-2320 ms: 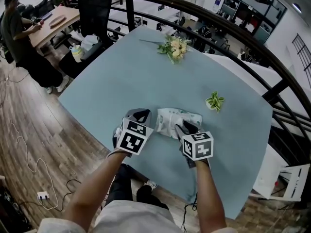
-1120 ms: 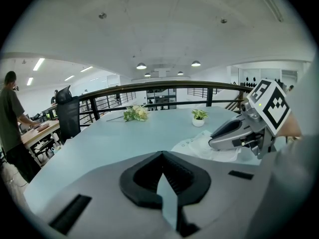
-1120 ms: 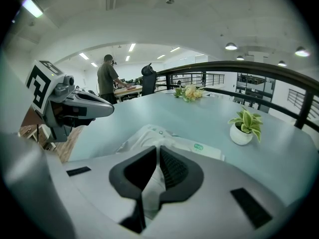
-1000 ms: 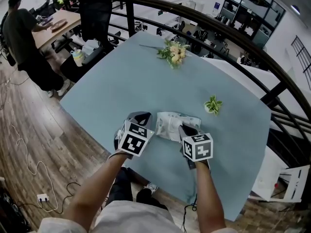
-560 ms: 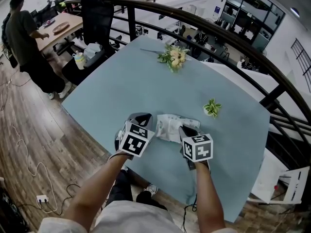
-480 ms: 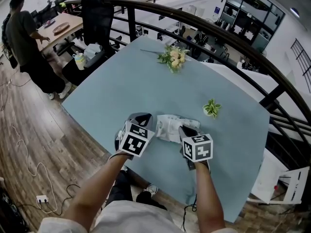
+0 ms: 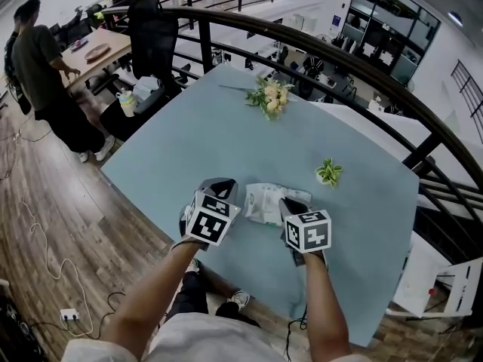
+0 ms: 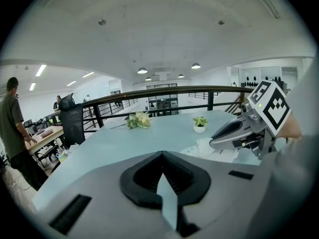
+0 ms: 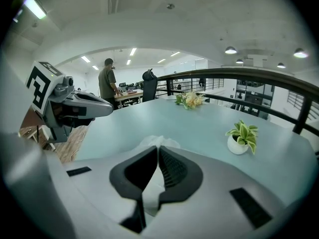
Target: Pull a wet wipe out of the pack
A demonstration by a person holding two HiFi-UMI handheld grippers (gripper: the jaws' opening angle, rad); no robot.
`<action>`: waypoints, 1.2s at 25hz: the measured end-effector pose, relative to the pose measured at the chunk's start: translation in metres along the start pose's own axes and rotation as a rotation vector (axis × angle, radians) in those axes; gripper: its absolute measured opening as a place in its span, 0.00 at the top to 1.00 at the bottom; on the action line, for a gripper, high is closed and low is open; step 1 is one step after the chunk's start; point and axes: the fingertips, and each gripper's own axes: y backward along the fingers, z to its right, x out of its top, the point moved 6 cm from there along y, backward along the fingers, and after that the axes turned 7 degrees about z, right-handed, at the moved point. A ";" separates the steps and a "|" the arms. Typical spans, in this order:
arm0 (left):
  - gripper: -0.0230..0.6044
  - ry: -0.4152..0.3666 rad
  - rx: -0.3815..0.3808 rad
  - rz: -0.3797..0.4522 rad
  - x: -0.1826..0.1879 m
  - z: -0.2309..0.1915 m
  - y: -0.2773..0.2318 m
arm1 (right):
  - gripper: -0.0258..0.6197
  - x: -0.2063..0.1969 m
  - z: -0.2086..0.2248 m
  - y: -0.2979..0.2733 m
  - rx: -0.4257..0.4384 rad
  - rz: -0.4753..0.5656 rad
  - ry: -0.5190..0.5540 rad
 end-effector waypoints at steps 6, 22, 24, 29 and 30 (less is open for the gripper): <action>0.97 0.003 0.002 0.009 0.006 -0.001 0.002 | 0.93 0.005 0.000 0.002 -0.006 0.003 0.006; 0.97 0.012 0.031 0.050 0.020 -0.009 0.012 | 0.93 0.020 -0.002 0.006 -0.005 0.013 0.025; 0.97 0.007 0.035 0.051 0.021 -0.011 0.013 | 0.93 0.022 -0.003 0.006 -0.005 0.014 0.027; 0.97 0.030 0.032 0.046 0.019 -0.010 0.015 | 0.93 0.023 -0.005 0.008 -0.008 0.016 0.025; 0.97 0.026 0.031 0.047 0.020 -0.009 0.016 | 0.93 0.024 -0.005 0.009 -0.009 0.018 0.024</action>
